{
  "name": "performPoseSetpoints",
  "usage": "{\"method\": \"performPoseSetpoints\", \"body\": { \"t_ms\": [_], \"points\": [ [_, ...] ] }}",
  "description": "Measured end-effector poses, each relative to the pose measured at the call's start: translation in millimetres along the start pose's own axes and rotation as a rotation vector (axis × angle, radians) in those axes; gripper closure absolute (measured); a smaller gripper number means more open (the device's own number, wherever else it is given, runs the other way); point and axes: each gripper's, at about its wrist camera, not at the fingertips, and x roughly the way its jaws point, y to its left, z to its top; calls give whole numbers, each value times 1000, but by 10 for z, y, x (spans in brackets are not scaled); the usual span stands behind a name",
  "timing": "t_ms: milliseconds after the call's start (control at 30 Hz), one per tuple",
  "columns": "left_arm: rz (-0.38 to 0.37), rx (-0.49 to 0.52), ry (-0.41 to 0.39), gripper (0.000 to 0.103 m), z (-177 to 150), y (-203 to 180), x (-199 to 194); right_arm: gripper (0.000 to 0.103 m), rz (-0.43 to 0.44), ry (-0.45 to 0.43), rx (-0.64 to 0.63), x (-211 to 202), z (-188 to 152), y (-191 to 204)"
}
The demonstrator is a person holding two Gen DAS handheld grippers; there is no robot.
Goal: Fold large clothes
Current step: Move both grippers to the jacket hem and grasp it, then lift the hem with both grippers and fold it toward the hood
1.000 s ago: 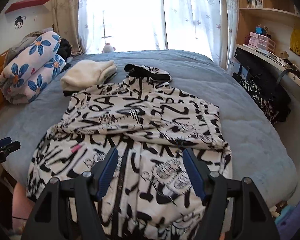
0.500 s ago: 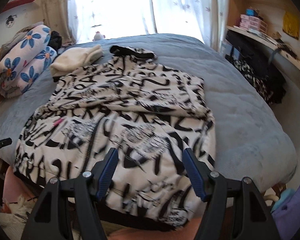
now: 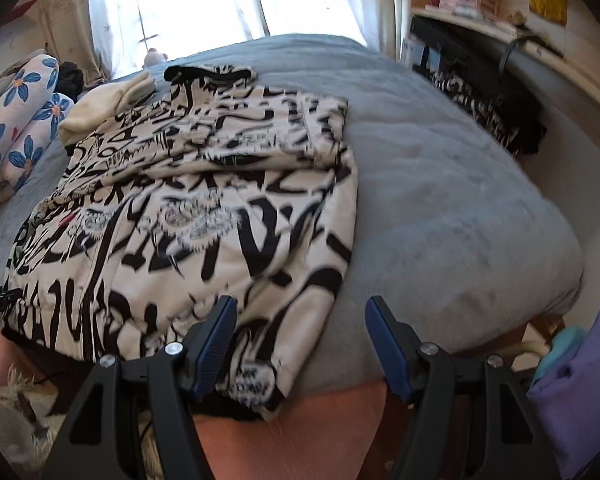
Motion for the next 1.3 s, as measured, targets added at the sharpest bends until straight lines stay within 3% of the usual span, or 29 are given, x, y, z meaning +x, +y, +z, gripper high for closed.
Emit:
{"method": "performPoseSetpoints", "body": {
  "t_ms": [133, 533, 600, 633, 667, 700, 733, 833, 933, 1033, 1300],
  "points": [
    [-53, -42, 14, 28, -19, 115, 30, 36, 80, 71, 25, 146, -114, -26],
    [-90, -61, 32, 26, -26, 158, 74, 36, 207, 199, 50, 548, -295, -2],
    [-89, -50, 33, 26, -31, 151, 85, 48, 251, 208, 53, 578, -300, -5],
    [-91, -45, 33, 29, -33, 147, 89, 61, 270, 208, 53, 583, -298, 0],
    [-113, -35, 28, 37, -38, 145, 83, 74, 247, 198, 38, 569, -297, 18],
    [-149, -17, 25, 57, -40, 131, 75, 75, 242, 195, 27, 558, -292, 32],
    [-176, 7, 13, 67, -43, 103, 46, 80, 254, 184, 33, 520, -279, 25],
    [-182, 56, -7, 81, -35, 39, -36, 86, 294, 138, 56, 340, -205, -32],
    [-242, 17, 3, 87, 20, 111, -110, 87, 327, 78, 63, 129, -85, -56],
    [-361, -92, -2, 91, 117, 294, -234, 88, 347, 6, 53, -93, 104, -27],
    [-599, -273, -140, 94, 537, 500, -731, 89, 405, -149, 84, -435, 804, 2]
  ]
}}
